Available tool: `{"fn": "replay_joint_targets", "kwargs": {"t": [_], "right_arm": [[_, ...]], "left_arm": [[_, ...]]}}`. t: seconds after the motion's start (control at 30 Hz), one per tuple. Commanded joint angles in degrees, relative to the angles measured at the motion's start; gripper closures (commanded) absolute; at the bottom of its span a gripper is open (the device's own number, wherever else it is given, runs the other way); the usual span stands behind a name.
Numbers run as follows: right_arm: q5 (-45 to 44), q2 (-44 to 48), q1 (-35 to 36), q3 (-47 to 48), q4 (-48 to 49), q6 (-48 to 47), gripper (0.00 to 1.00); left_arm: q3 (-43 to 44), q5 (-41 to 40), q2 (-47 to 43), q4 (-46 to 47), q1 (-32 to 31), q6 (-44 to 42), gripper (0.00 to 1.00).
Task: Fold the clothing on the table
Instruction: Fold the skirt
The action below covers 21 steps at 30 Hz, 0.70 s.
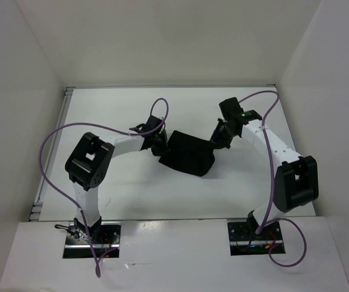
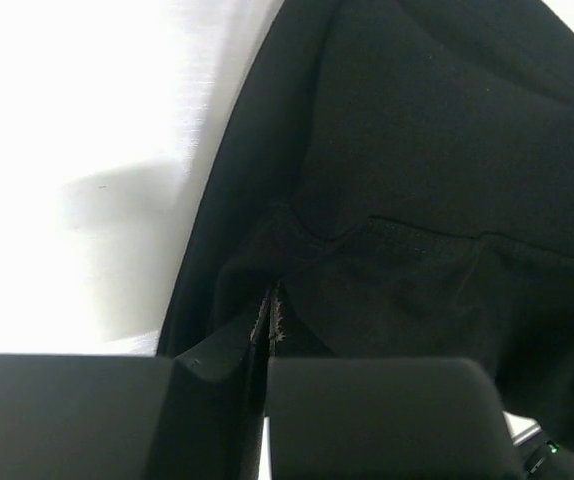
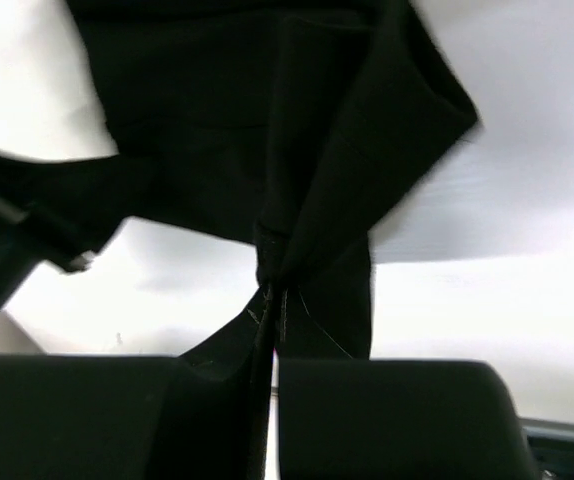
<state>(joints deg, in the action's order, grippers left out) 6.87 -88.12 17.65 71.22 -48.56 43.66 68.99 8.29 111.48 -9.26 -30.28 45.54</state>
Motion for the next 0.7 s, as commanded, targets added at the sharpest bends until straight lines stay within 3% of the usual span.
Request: {"fn": "replay_joint_targets", "kwargs": {"t": [0.0,0.47,0.67], "right_arm": [[3.75,-3.63,3.87,4.8,3.11,1.16,1.0],[15.0,-15.06,8.1,12.36,16.2,4.59,1.0],[17.38,-19.02,10.29,15.62,16.82,5.12,1.0]], "left_arm": [[-1.76,1.2,0.59,-2.26,-0.57,0.78,1.0],[-2.9,1.2,-1.71,-2.26,-0.57,0.78,1.0],[-3.43,1.2,-2.23,-2.26,-0.57,1.31,1.0]]}}
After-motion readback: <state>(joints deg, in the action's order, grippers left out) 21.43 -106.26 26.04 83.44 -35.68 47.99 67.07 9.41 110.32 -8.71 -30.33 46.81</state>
